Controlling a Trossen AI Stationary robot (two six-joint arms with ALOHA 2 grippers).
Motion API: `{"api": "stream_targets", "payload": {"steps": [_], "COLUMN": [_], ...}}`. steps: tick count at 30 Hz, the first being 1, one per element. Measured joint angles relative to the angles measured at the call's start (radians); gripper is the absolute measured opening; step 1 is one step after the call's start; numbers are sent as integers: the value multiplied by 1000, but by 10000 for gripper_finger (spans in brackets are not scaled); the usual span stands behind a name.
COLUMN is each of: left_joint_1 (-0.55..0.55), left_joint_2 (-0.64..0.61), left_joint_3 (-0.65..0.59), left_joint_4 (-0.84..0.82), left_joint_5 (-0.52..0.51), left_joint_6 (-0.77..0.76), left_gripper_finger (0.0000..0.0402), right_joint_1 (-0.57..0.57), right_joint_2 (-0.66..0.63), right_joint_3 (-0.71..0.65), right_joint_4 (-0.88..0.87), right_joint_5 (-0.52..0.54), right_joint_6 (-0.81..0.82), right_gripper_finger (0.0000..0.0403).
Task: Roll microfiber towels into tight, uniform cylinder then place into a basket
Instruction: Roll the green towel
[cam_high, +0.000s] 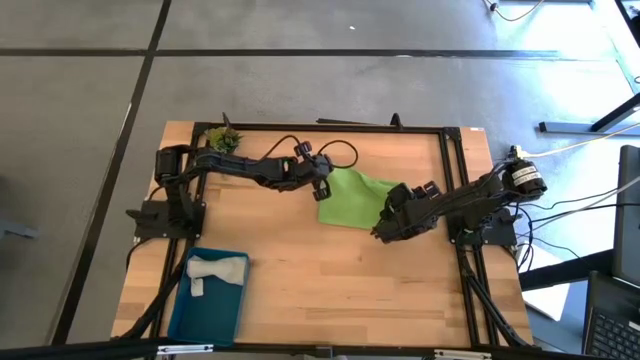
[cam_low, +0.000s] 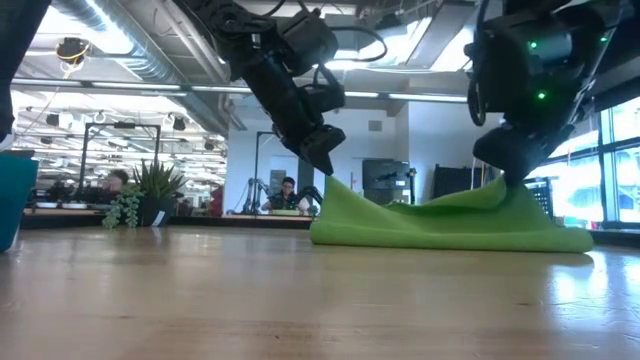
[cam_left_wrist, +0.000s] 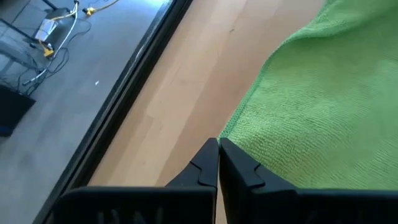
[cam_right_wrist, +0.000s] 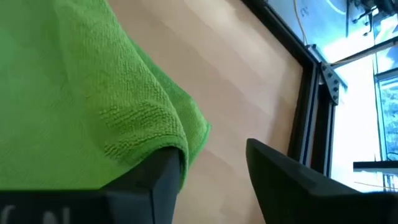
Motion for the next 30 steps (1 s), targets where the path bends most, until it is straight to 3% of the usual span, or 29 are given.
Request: {"api": "stream_targets", "payload": {"steps": [8,19,21,25,27,30], "left_joint_1": [-6,2,2,-2,-9,-20], "left_joint_2": [0,0,0,22,41,77], "left_joint_3": [0,0,1,3,0,1], "left_joint_4": [5,12,3,0,-23,-9], "left_joint_5": [0,6,93,376,424,415], "left_joint_6": [4,-52,-97,-100,-80,-33], "left_gripper_finger": [7,91,94,90,89,88], "right_joint_1": [-5,-5,-3,19,24,25], "right_joint_2": [0,0,0,0,0,0], "right_joint_3": [0,0,0,-17,-35,-74], "right_joint_4": [2,82,151,344,447,581], "right_joint_5": [-27,-68,-104,-206,-263,-328], "right_joint_6": [-2,-21,-44,-216,-294,-377], "right_gripper_finger": [195,195,195,195,195,195]}}
